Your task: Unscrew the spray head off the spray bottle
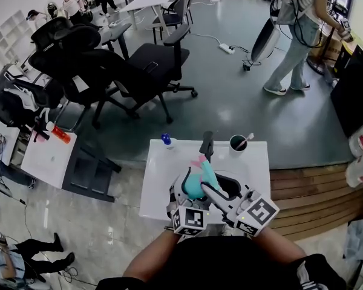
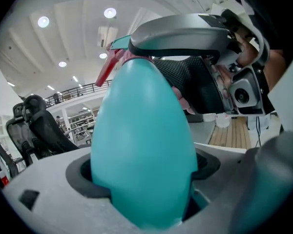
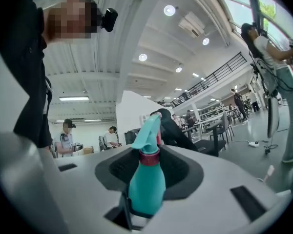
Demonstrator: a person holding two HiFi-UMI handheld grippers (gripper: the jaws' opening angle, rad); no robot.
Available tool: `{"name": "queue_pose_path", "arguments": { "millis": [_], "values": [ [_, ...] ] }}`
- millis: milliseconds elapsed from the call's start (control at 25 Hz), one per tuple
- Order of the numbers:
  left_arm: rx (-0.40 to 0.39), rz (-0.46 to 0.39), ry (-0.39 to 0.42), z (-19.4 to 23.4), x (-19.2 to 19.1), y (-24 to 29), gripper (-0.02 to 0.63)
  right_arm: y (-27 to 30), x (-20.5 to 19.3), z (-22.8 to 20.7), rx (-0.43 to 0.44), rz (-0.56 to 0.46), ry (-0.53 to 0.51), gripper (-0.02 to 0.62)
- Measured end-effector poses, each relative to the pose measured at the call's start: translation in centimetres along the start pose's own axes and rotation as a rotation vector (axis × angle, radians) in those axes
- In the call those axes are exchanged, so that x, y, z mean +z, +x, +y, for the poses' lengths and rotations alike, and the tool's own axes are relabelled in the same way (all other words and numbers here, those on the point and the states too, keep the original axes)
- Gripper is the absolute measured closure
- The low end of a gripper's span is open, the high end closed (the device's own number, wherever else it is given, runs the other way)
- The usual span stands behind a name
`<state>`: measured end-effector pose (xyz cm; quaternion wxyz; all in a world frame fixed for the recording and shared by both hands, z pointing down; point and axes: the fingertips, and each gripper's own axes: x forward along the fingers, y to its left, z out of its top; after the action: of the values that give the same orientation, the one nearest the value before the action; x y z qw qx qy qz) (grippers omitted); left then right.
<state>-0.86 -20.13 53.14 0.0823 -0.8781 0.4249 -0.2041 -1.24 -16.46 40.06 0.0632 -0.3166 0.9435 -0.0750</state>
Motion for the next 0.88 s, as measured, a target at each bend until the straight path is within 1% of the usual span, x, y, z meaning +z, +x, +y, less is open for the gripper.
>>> {"name": "queue_pose_path", "arguments": {
  "millis": [80, 160, 240, 320, 400, 520, 600, 640, 680, 720, 760, 840, 880],
  "values": [
    [-0.022, -0.014, -0.010, -0.3, 0.3, -0.2, 0.133, -0.1, 0.2, 0.3, 0.011, -0.007, -0.017, 0.459],
    [-0.078, -0.044, -0.035, -1.0, 0.5, -0.5, 0.132, -0.3, 0.6, 0.9, 0.043, -0.014, -0.048, 0.460],
    [-0.147, -0.078, -0.046, -1.8, 0.5, -1.0, 0.133, -0.6, 0.9, 1.7, 0.094, -0.015, -0.088, 0.462],
    [-0.218, -0.114, -0.015, -2.6, 1.3, -1.8, 0.133, -1.0, 1.1, 2.9, 0.164, 0.005, -0.099, 0.462],
    [-0.325, -0.151, 0.026, -3.8, 2.0, -2.8, 0.132, -1.8, 1.1, 4.1, 0.263, 0.029, -0.114, 0.463],
    [-0.513, -0.189, 0.079, -6.2, 2.5, -4.6, 0.133, -3.4, 0.9, 5.6, 0.455, 0.058, -0.137, 0.463],
    [-0.597, -0.193, 0.094, -7.6, 2.5, -5.5, 0.133, -4.3, 0.7, 6.3, 0.582, 0.091, -0.128, 0.463],
    [-0.611, -0.190, 0.088, -8.0, 2.4, -5.7, 0.133, -4.5, 0.7, 6.5, 0.622, 0.106, -0.134, 0.462],
    [-0.604, -0.185, 0.069, -8.1, 2.2, -5.7, 0.132, -4.5, 0.6, 6.5, 0.635, 0.112, -0.146, 0.460],
    [-0.579, -0.178, 0.040, -7.9, 2.0, -5.4, 0.132, -4.4, 0.6, 6.3, 0.621, 0.106, -0.155, 0.459],
    [-0.541, -0.170, 0.006, -7.5, 1.7, -5.0, 0.132, -4.3, 0.6, 6.0, 0.592, 0.090, -0.150, 0.451],
    [-0.443, -0.156, -0.045, -6.3, 1.3, -4.1, 0.132, -4.3, 0.5, 5.4, 0.522, 0.052, -0.096, 0.393],
    [-0.391, -0.144, -0.062, -5.5, 0.9, -3.7, 0.133, -4.3, 0.4, 4.9, 0.477, 0.040, -0.067, 0.394]
  ]
}}
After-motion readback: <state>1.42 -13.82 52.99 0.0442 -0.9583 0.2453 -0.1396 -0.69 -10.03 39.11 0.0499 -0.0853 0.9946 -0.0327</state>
